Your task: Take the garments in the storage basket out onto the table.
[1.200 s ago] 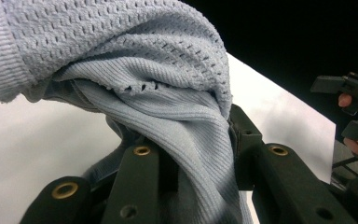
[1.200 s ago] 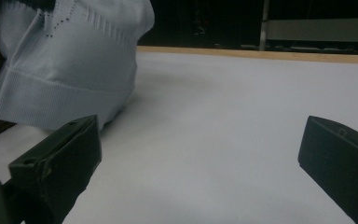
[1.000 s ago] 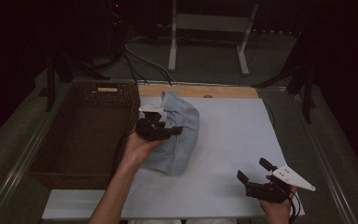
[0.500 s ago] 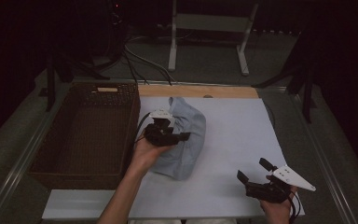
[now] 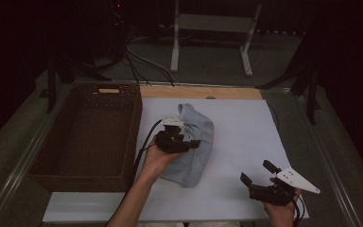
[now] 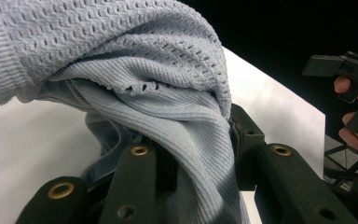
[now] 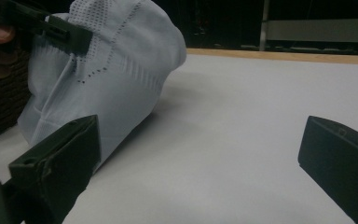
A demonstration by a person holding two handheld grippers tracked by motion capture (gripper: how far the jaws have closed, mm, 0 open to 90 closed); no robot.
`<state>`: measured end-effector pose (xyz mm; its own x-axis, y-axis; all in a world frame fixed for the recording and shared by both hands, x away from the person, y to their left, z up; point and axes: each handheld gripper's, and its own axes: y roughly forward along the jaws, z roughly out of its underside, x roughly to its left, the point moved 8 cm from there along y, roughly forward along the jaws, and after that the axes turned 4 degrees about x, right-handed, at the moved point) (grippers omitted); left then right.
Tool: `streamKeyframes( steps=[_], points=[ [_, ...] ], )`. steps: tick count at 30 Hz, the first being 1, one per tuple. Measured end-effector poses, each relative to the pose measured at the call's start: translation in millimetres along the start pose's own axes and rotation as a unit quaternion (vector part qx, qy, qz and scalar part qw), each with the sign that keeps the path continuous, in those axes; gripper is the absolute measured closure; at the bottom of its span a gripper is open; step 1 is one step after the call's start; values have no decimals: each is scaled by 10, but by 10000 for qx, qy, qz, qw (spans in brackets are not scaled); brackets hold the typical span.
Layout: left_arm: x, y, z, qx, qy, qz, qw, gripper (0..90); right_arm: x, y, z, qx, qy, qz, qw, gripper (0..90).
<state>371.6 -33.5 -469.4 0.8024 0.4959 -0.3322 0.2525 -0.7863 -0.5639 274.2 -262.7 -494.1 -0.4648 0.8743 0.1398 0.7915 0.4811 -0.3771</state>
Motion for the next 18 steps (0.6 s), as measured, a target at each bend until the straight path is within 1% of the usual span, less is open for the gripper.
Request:
streamKeyframes(
  steps=[4,14,18],
  points=[
    [-35,56,7,14,0,38,10000,699,1,0,-1,-2,-3,3,10000,0],
    [-151,209,26,105,80,168,9998,682,-3,-1,-2,-7,-3,8,10000,0],
    [-209,257,24,143,129,270,9994,664,-7,-2,-4,-16,-3,10,10000,0]
  ],
)
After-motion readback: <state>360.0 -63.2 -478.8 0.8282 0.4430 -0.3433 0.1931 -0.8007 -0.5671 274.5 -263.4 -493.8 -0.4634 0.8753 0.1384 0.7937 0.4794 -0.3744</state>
